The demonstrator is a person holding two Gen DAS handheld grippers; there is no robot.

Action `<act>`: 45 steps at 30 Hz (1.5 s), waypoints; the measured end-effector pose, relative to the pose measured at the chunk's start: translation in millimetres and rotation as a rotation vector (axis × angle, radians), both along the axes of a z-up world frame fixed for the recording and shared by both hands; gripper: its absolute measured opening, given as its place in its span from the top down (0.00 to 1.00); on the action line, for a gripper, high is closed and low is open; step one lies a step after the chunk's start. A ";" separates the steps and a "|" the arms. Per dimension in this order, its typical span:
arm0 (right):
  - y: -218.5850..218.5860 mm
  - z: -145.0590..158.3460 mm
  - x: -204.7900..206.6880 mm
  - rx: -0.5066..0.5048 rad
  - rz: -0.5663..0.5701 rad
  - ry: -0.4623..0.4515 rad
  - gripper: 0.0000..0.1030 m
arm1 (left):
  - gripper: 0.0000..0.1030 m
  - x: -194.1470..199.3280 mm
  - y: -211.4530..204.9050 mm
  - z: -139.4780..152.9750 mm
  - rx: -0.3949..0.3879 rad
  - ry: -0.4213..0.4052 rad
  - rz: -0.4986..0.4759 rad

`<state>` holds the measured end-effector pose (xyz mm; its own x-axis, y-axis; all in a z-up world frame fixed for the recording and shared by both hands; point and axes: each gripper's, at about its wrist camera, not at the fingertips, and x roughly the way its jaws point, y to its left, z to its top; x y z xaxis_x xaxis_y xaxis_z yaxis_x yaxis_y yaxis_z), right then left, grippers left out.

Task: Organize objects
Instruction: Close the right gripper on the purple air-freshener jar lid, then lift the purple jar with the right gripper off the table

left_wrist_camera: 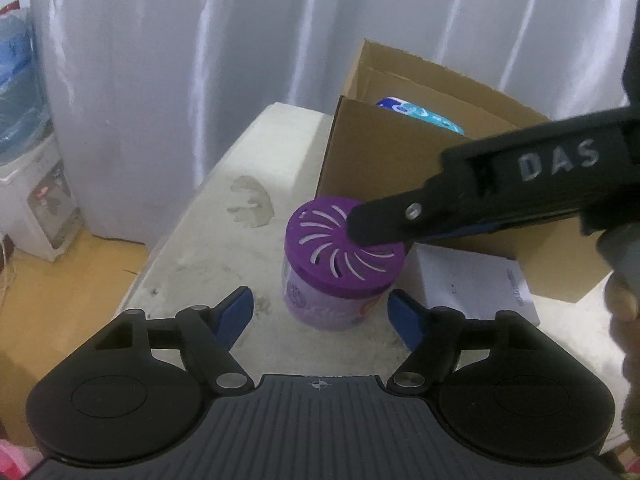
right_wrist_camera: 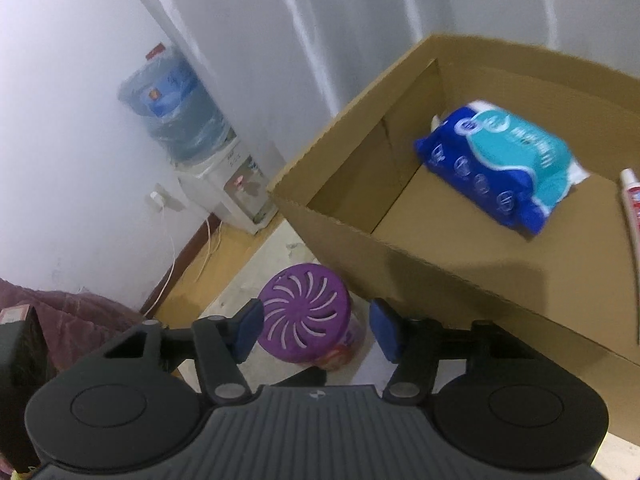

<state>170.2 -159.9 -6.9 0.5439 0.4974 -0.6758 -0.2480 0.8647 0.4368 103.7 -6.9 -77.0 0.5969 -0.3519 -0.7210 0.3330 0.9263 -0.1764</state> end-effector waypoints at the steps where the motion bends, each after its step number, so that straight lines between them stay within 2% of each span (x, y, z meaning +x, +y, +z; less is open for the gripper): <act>1: 2.1 -3.0 2.5 -0.005 0.006 0.008 0.43 | 0.32 1.8 -0.3 -1.6 -0.003 0.005 -0.005; 7: 10.1 -12.8 8.8 -0.005 0.026 0.034 0.49 | 0.41 5.9 -2.8 -7.5 -0.020 0.020 -0.019; 14: 12.8 -8.7 7.1 -0.001 0.038 0.038 0.50 | 0.41 7.0 -1.9 -6.0 -0.029 0.023 0.001; 27: -7.3 22.0 -37.4 0.056 0.038 -0.017 0.50 | 0.41 -31.5 -13.1 33.6 -0.042 -0.050 0.028; 34: -42.9 30.7 -66.2 0.077 -0.029 -0.041 0.50 | 0.41 -47.4 -43.5 44.0 -0.069 -0.084 -0.032; 45: -88.6 16.7 -77.3 0.075 -0.126 -0.002 0.50 | 0.41 -41.0 -86.9 30.6 -0.074 -0.068 -0.136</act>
<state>92.8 -248.4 9.8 0.6065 0.4740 -0.6383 -0.1403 0.8540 0.5009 62.6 -93.7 -46.4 0.5863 -0.4838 -0.6498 0.4679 0.8570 -0.2159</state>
